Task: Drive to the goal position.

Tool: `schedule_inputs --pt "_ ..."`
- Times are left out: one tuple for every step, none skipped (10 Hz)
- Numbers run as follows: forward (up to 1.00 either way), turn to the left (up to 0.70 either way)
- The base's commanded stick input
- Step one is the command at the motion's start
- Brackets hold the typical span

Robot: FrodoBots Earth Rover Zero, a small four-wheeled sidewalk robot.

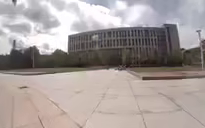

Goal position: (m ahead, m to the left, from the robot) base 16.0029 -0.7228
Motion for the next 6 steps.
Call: schedule_inputs --pt "0.7 0.0" --pt "0.7 0.0" --pt "0.7 0.0" --pt "0.7 0.0" --pt "0.7 0.0" --pt "0.7 0.03"
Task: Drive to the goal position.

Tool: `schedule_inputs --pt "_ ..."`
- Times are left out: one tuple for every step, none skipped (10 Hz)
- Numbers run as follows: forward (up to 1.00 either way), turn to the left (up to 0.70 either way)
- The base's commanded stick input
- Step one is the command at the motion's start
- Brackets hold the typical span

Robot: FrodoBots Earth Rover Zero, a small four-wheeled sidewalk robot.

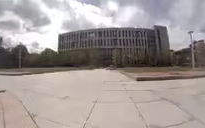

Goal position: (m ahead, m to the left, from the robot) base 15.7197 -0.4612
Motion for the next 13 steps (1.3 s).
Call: schedule_inputs --pt "0.7 -0.01" --pt "0.7 -0.18" --pt "0.7 -0.23" --pt "0.7 0.07" --pt "0.7 0.06" --pt "0.7 0.0" --pt "0.7 0.0" --pt "0.7 0.0" --pt "0.7 0.0" --pt "0.7 0.01" --pt "0.7 0.03" --pt "0.7 0.01" --pt "0.7 0.0"
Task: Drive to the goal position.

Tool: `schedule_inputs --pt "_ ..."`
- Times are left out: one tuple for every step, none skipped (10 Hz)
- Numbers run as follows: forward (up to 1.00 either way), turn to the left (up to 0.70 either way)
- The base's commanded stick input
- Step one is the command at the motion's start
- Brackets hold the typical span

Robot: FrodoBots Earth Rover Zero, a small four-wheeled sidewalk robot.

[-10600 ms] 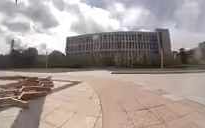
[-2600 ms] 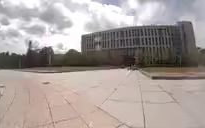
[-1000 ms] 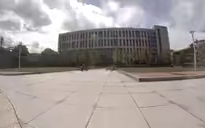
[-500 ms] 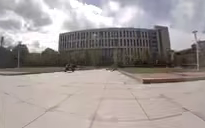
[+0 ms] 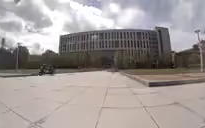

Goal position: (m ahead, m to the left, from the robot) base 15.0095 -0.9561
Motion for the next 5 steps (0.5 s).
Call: schedule_inputs --pt "0.7 0.0" --pt "0.7 0.01" --pt "0.7 0.09" --pt "0.7 -0.35" --pt "0.7 -0.35"
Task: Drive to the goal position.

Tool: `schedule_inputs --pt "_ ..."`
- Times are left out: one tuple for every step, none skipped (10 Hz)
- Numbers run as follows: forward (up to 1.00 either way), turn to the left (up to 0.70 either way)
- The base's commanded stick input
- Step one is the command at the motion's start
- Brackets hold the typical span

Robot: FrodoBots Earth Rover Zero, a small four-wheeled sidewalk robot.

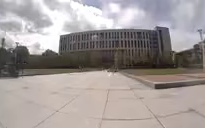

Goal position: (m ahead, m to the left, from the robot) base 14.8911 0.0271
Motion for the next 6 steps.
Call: schedule_inputs --pt "0.7 -0.2" --pt "0.7 0.0" --pt "0.7 0.0" --pt "0.7 0.0" --pt "0.7 0.0" --pt "0.7 0.0"
